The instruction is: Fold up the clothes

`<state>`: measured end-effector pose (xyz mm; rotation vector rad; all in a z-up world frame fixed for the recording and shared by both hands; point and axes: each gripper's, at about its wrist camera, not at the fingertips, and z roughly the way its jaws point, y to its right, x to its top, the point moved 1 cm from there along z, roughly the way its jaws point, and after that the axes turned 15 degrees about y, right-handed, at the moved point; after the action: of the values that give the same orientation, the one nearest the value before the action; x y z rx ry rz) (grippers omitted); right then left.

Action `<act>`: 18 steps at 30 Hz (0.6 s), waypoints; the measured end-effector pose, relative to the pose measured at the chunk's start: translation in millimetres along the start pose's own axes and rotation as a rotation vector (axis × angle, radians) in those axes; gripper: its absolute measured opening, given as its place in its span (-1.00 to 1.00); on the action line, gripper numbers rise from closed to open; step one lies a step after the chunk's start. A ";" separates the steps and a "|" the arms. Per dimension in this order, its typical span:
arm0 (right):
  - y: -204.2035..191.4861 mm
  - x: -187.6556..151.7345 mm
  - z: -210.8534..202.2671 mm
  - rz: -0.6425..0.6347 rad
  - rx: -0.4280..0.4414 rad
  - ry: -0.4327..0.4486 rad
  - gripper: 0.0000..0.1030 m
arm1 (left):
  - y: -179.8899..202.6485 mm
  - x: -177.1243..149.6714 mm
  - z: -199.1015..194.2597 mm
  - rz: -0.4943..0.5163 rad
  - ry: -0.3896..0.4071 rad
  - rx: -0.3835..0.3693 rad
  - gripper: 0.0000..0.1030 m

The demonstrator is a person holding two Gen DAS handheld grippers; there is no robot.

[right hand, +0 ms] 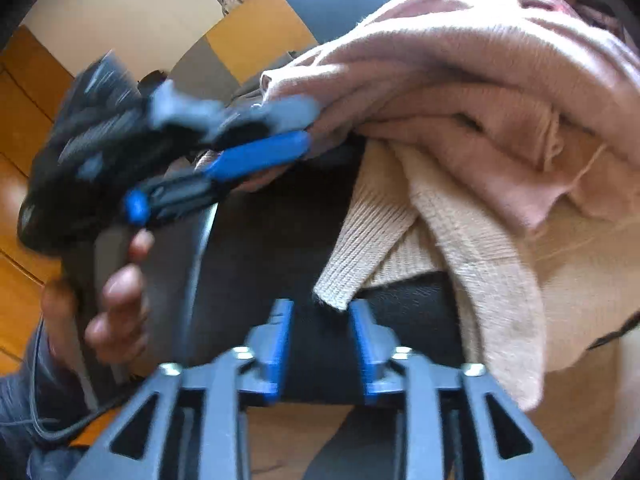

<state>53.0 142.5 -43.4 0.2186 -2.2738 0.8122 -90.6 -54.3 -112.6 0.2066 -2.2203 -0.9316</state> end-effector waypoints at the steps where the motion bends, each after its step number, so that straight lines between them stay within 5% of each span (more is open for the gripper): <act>1: -0.9 0.1 -10.4 0.001 -0.010 0.010 0.04 | 3.8 3.2 8.5 -0.001 -0.004 0.004 -0.43; 6: -1.4 -1.0 -52.3 0.045 -0.033 0.056 0.27 | -0.1 12.4 48.9 -0.072 -0.028 0.059 -0.37; 15: 1.5 -15.7 -93.3 0.194 0.015 0.069 0.43 | -44.5 15.2 91.8 -0.422 -0.062 0.101 -0.28; 18: -8.5 -17.0 -106.5 0.192 0.037 0.080 0.56 | -40.4 20.0 92.4 -0.376 -0.060 0.126 -0.59</act>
<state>128.8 199.5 8.7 -0.0162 -2.2291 0.9453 -171.8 -39.5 -174.0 0.6809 -2.3420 -1.0021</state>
